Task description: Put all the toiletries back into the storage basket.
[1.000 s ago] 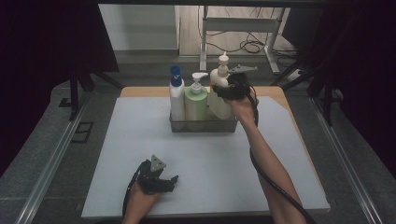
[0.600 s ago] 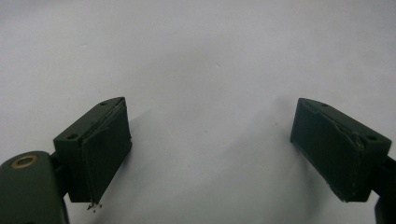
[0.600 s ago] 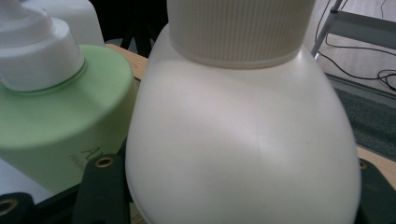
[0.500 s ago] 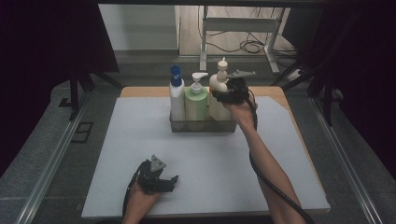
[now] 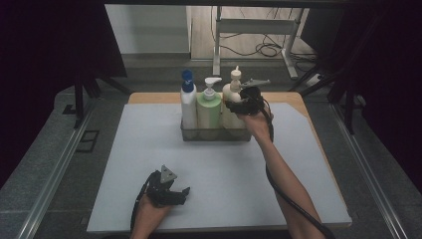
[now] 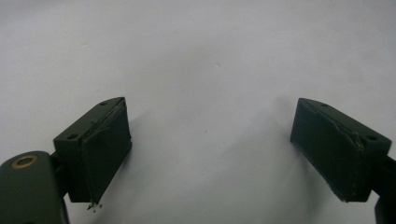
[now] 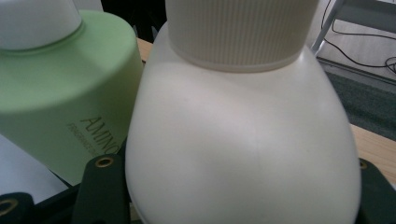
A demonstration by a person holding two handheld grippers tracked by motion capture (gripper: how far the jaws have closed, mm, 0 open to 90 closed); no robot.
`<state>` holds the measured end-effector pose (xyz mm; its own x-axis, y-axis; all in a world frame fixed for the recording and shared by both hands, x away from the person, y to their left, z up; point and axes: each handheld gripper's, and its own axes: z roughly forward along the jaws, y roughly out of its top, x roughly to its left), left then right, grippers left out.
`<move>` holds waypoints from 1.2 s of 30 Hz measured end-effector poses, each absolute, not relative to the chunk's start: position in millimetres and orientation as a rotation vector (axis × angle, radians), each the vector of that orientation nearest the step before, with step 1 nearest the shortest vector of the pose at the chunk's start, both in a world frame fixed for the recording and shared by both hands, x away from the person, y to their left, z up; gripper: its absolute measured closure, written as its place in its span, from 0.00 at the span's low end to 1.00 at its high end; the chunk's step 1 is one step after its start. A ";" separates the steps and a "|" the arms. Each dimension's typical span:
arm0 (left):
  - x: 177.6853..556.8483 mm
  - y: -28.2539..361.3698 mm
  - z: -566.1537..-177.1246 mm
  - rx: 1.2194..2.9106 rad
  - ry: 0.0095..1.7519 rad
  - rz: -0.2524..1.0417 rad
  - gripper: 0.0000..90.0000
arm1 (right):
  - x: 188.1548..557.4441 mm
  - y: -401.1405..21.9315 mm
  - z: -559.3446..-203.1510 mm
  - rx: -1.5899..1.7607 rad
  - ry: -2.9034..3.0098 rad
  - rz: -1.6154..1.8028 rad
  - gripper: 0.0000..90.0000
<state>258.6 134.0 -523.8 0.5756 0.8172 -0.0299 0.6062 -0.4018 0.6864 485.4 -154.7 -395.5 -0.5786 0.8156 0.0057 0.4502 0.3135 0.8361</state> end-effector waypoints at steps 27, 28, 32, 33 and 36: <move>258.7 134.0 -523.9 2.145 1.128 0.413 0.13 | 483.4 -158.0 -412.2 1.144 2.211 1.128 0.43; 258.7 134.0 -523.9 2.146 1.128 0.413 0.13 | 483.1 -158.2 -412.3 1.142 2.214 1.127 0.43; 258.7 134.0 -523.9 2.145 1.128 0.413 0.13 | 482.5 -160.6 -412.6 1.144 2.221 1.125 0.42; 258.7 134.0 -523.9 2.146 1.127 0.413 0.13 | 482.5 -161.5 -412.8 1.141 2.223 1.125 0.42; 258.7 134.0 -523.9 2.145 1.128 0.413 0.13 | 481.6 -162.9 -412.3 1.114 2.220 1.124 0.40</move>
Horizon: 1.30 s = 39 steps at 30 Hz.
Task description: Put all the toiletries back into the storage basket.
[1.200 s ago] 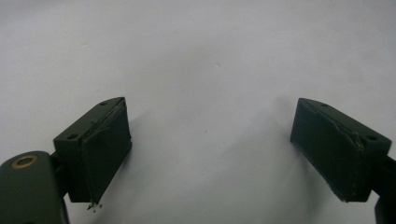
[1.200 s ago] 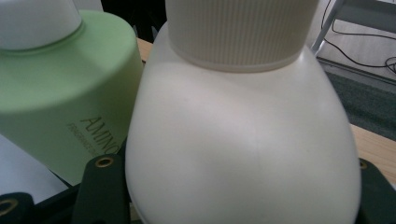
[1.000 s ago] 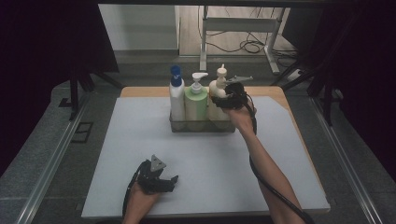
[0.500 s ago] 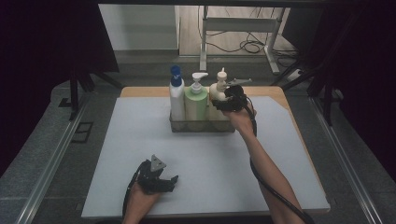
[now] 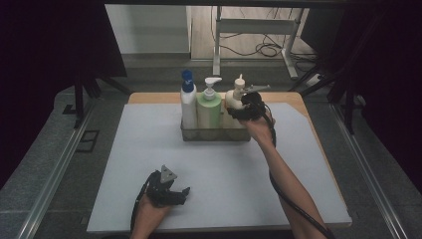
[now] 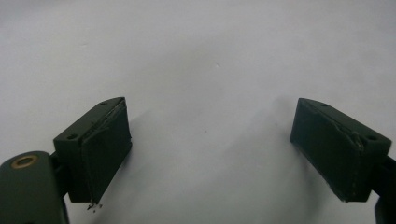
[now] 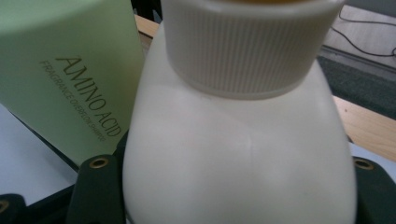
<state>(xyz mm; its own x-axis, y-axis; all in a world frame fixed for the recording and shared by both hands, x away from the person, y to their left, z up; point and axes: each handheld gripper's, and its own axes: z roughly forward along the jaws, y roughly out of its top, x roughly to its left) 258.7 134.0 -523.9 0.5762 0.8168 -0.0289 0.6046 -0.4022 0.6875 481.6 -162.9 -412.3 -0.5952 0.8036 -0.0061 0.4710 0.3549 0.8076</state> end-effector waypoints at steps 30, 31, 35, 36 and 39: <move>258.5 133.7 -524.0 2.142 1.129 0.413 0.13 | 445.9 -197.2 -407.2 1.053 2.262 1.162 0.34; 258.5 133.7 -524.0 2.143 1.129 0.413 0.13 | 444.6 -198.5 -407.5 1.054 2.271 1.158 0.35; 258.5 133.8 -524.0 2.143 1.128 0.413 0.13 | 440.8 -203.6 -409.4 1.061 2.307 1.146 0.36; 258.5 133.7 -524.0 2.143 1.129 0.413 0.13 | 439.8 -204.8 -410.2 1.064 2.314 1.142 0.36; 258.5 133.7 -524.0 2.143 1.129 0.413 0.13 | 437.6 -209.5 -413.1 1.082 2.319 1.143 0.39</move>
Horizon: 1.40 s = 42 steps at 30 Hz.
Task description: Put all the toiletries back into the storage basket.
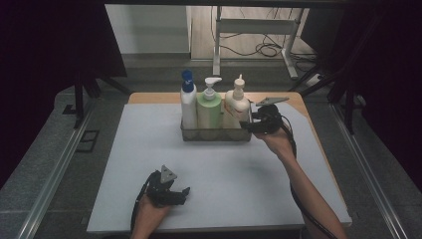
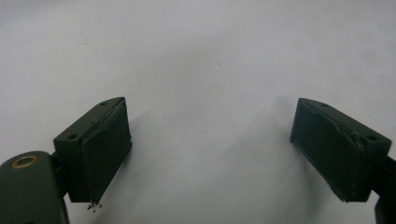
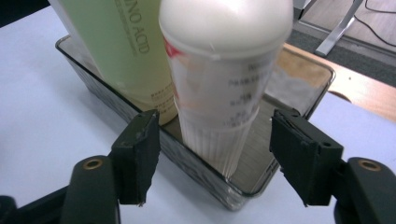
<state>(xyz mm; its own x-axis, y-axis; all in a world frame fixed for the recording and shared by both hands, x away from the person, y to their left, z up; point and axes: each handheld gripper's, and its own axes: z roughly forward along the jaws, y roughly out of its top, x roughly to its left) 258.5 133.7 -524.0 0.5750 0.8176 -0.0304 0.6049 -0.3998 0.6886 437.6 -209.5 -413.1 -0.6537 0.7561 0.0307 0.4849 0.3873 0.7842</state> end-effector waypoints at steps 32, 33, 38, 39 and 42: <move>258.4 134.0 -523.8 2.147 1.128 0.414 0.13 | 468.8 -225.1 -439.2 1.226 2.305 1.093 1.00; 258.4 133.9 -523.8 2.147 1.128 0.415 0.13 | 470.0 -224.8 -439.6 1.232 2.304 1.092 1.00; 258.4 134.0 -523.8 2.147 1.128 0.415 0.13 | 476.5 -221.5 -441.3 1.235 2.306 1.079 0.99; 258.4 134.0 -523.8 2.147 1.128 0.414 0.13 | 477.6 -220.6 -441.7 1.236 2.307 1.079 0.99; 258.4 134.0 -523.8 2.147 1.128 0.414 0.13 | 480.1 -217.9 -444.2 1.236 2.321 1.051 0.99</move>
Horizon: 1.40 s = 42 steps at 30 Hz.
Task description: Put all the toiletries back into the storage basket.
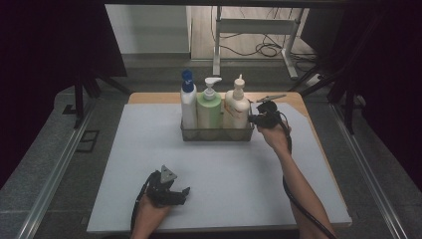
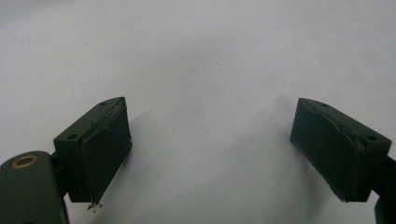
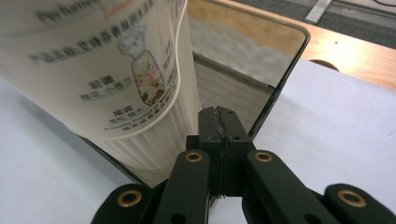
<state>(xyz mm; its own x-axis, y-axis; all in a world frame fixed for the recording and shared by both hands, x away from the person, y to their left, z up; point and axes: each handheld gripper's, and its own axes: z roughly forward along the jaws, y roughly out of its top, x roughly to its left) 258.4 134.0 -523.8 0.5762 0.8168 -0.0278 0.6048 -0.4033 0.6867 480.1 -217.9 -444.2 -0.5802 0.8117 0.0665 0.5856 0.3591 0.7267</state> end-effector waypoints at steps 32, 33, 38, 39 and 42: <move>258.4 133.7 -523.9 2.143 1.130 0.413 0.13 | 483.9 -204.0 -462.1 1.246 2.384 1.003 0.98; 258.4 133.7 -523.9 2.143 1.130 0.413 0.13 | 483.8 -203.7 -462.0 1.248 2.385 1.004 0.97; 258.4 133.8 -523.9 2.143 1.129 0.413 0.13 | 483.4 -200.5 -462.2 1.239 2.394 1.008 0.97; 258.4 133.7 -523.9 2.143 1.130 0.413 0.13 | 483.3 -199.5 -462.3 1.232 2.397 1.012 0.97; 258.4 134.0 -523.8 2.147 1.128 0.414 0.13 | 483.0 -196.4 -462.2 1.223 2.399 1.014 0.97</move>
<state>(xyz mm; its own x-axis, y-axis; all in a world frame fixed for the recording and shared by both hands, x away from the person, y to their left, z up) 258.4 134.0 -523.8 0.5761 0.8169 -0.0275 0.6050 -0.4035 0.6865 483.0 -196.4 -462.2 -0.6101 0.7886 0.0769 0.6046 0.4006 0.6885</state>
